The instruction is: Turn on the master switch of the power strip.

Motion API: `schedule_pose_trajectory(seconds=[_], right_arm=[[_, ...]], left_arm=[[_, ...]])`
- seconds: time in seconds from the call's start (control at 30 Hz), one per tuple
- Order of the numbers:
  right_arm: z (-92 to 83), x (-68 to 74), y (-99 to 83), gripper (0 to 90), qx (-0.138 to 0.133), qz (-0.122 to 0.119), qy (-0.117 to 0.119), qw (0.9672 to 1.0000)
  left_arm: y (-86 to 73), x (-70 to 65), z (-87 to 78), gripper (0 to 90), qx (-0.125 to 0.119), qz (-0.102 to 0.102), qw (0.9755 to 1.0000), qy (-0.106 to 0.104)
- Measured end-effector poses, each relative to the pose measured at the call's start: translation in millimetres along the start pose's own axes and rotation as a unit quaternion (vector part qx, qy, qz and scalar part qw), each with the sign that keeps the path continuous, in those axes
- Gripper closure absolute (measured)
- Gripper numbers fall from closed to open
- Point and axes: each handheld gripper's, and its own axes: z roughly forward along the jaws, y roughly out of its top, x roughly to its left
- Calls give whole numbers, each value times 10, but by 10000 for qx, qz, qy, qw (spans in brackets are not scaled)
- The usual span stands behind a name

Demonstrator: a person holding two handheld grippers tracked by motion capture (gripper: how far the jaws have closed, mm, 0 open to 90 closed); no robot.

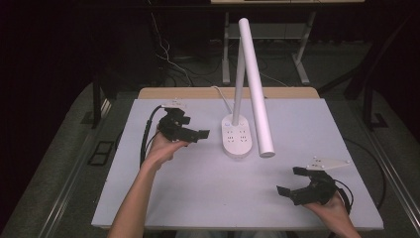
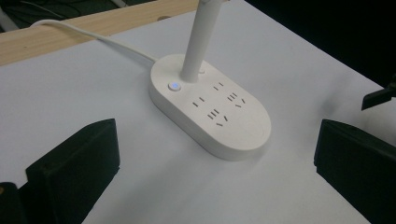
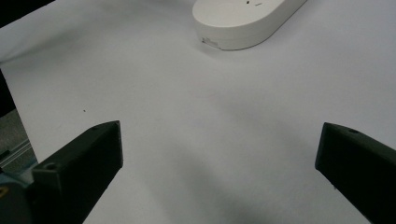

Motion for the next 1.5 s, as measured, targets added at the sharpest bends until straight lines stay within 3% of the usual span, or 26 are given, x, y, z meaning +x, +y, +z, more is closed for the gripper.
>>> schedule_pose_trajectory(seconds=[0.33, 0.77, 1.3, 1.5], right_arm=[[5, 9, -2, 1, 25, -3, -2, 10000], [16, 25, -3, 2, 39, -33, -2, 10000], [29, 37, -8, 2, 33, -54, -11, 10000], [24, 44, -10, 2, 23, -51, -18, 10000]], left_arm=[[-185, -114, -251, 0, -172, 45, 9998, -108], [-489, -250, -370, 0, -368, -1, 9990, -235], [-1056, -326, -549, 0, -496, -256, 9984, -75], [-1320, -336, -636, 0, -586, -454, 9973, 7]])
